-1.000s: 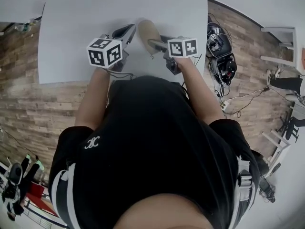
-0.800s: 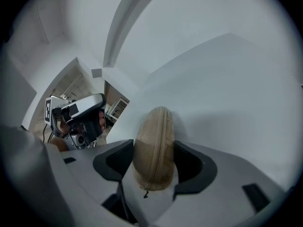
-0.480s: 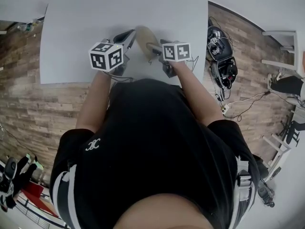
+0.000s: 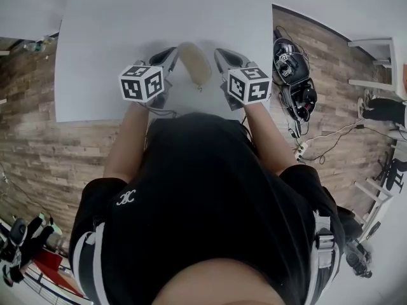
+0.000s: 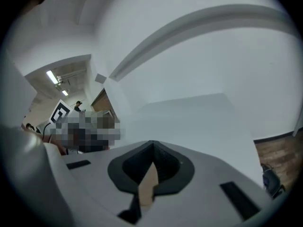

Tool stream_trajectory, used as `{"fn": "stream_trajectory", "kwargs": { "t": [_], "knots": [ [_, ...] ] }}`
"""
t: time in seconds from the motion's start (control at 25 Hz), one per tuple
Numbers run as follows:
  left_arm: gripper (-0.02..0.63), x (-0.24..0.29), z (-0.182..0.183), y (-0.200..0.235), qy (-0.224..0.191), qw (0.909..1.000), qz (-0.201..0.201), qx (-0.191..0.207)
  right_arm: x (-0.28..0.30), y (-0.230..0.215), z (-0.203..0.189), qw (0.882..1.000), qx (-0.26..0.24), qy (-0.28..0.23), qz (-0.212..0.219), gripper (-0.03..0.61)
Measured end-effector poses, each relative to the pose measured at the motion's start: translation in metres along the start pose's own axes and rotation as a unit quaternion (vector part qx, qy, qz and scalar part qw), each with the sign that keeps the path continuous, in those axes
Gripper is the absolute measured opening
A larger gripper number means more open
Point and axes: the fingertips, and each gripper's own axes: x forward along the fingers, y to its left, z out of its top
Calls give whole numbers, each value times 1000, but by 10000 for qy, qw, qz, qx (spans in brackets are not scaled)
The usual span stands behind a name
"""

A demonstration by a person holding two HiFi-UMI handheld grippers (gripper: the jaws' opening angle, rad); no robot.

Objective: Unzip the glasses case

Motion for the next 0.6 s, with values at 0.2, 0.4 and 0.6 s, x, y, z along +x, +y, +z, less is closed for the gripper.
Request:
{"fn": "stream_trajectory", "kwargs": {
  "t": [0.2,0.4,0.6],
  "knots": [
    [2,1,1,2,68,9989,244,400,-12,-6,22,9983,-336,-295,-364,12],
    [2,5,9,-9,106,9944,415,968,-18,-15,20,9977,-335,-306,-502,12],
    [2,4,11,-17,96,9938,450,1007,-23,-17,20,9979,-355,-341,-412,12]
  ]
}}
